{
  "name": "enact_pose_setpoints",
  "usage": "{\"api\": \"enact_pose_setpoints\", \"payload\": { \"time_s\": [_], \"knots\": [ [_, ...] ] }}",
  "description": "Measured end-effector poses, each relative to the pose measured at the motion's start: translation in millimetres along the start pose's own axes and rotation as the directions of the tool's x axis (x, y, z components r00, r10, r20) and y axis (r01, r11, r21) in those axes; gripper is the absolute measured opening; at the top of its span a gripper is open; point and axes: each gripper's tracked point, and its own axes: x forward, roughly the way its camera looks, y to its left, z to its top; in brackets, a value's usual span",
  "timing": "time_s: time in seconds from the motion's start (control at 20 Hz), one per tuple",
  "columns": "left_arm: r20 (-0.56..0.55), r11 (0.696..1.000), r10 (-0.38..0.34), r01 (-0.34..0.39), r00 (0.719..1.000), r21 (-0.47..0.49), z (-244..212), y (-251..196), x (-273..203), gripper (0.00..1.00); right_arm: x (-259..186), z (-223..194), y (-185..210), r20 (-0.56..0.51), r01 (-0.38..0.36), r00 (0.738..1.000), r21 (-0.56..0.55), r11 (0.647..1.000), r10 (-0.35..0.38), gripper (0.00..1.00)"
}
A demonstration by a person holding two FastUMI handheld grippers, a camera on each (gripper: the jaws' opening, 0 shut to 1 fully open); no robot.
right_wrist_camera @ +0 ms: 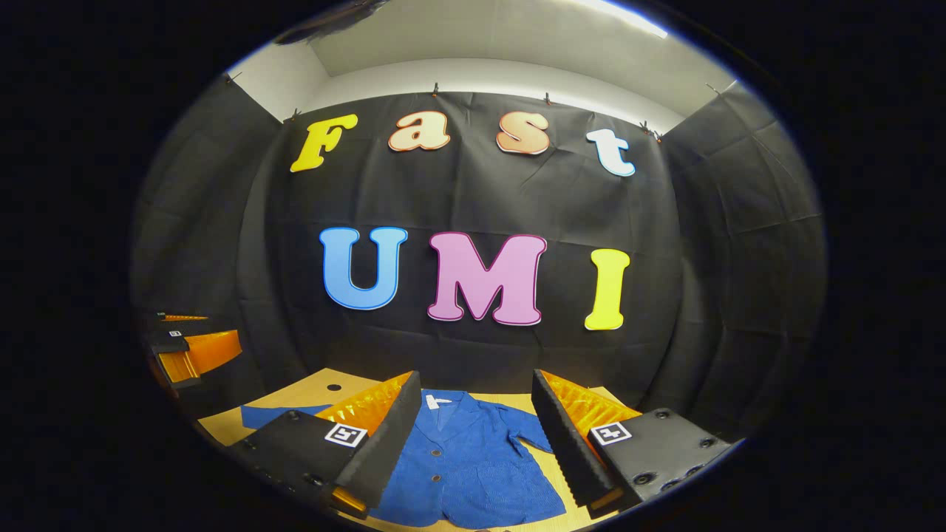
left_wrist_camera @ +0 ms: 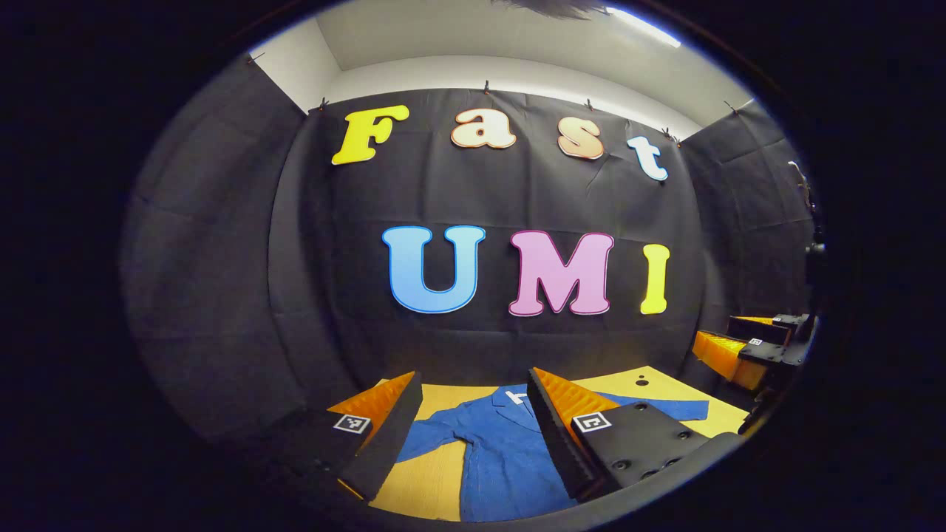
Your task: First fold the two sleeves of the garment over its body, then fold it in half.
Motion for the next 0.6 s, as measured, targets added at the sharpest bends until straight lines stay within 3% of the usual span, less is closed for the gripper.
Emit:
{"api": "enact_pose_setpoints", "payload": {
  "time_s": [0.2, 0.35, 0.6],
  "knots": [
    [-0.008, 1.000, 0.004, -0.004, 1.000, -0.005, 0.1, -12.9, 14.2, 0.81, 25.8, -31.4, -11.6, -0.078, 0.002, 0.997, 0.026, 1.000, 0.000, 0.89],
    [-0.019, 1.000, 0.018, -0.018, 1.000, 0.000, 0.5, -23.1, 24.5, 0.81, 45.6, -61.9, -17.5, -0.158, -0.003, 0.987, 0.057, 0.998, 0.012, 0.94],
    [-0.042, 0.999, 0.030, -0.028, 0.999, 0.044, -7.9, -39.5, 41.8, 0.81, 80.5, -121.8, -29.4, -0.345, -0.018, 0.937, 0.083, 0.996, 0.045, 0.94]
  ]
}}
